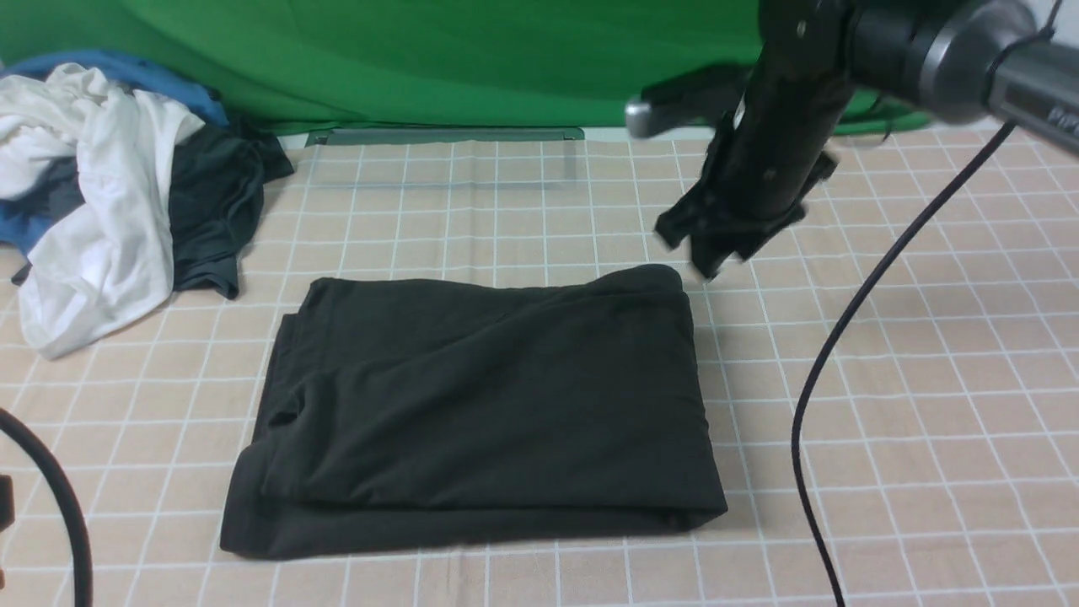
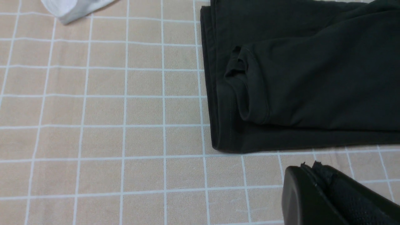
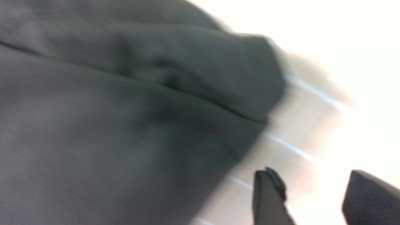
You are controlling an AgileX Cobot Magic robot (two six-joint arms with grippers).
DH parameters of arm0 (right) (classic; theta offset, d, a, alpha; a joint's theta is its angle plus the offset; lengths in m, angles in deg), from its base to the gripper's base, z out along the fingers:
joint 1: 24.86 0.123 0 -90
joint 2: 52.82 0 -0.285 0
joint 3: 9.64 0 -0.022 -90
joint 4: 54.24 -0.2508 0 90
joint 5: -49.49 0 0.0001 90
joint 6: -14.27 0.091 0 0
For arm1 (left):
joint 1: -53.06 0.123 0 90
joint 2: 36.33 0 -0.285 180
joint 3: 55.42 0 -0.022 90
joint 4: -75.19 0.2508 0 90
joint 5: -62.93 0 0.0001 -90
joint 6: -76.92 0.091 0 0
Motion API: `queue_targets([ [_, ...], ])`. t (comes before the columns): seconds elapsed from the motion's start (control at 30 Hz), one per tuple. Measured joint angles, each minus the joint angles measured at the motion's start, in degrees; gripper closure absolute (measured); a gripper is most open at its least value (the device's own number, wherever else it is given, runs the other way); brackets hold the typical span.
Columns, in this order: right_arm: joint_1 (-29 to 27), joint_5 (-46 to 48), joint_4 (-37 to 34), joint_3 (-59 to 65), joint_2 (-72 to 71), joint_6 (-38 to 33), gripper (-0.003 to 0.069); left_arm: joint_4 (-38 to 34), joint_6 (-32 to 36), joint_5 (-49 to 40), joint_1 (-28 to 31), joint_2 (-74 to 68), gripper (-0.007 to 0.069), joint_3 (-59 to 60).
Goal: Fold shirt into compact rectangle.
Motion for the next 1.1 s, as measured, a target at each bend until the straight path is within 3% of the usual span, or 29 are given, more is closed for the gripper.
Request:
queue_targets([
  [0.03,-0.08,0.45,0.52,-0.17,-0.58,0.08,0.0375,0.0,0.0,0.27,0.0,0.0,0.0606,0.0],
  [0.07,-0.4,1.2,1.67,-0.49,-4.38,0.31,0.0487,0.0,0.0,0.75,0.0,0.0,0.0606,0.0],
  [0.13,-0.5,1.46,2.23,-0.06,-8.67,1.23,0.0579,-0.06,0.0,1.06,0.0,0.0,0.0606,0.0],
  [0.2,-0.68,1.49,2.49,1.75,-16.12,1.64,0.0614,-0.24,0.0,1.11,0.0,0.0,0.0606,0.0],
  [0.3,-0.68,0.18,2.55,4.88,-23.03,1.71,0.062,-0.56,0.0,1.16,0.0,0.0,0.0606,0.0],
  [0.47,-0.68,-10.21,2.62,17.76,-44.73,3.92,0.062,-1.64,0.0,2.52,0.0,0.0,0.0606,0.0],
  [0.9,-0.68,-60.58,2.73,76.12,-102.96,5.7,0.0621,-2.77,-0.1,17.38,0.0,0.0,0.0606,0.0],
  [1.1,-0.68,-74.39,2.73,88.71,-116.39,5.03,0.0613,-2.77,-0.1,19.92,0.0,0.0,0.0606,0.0],
])
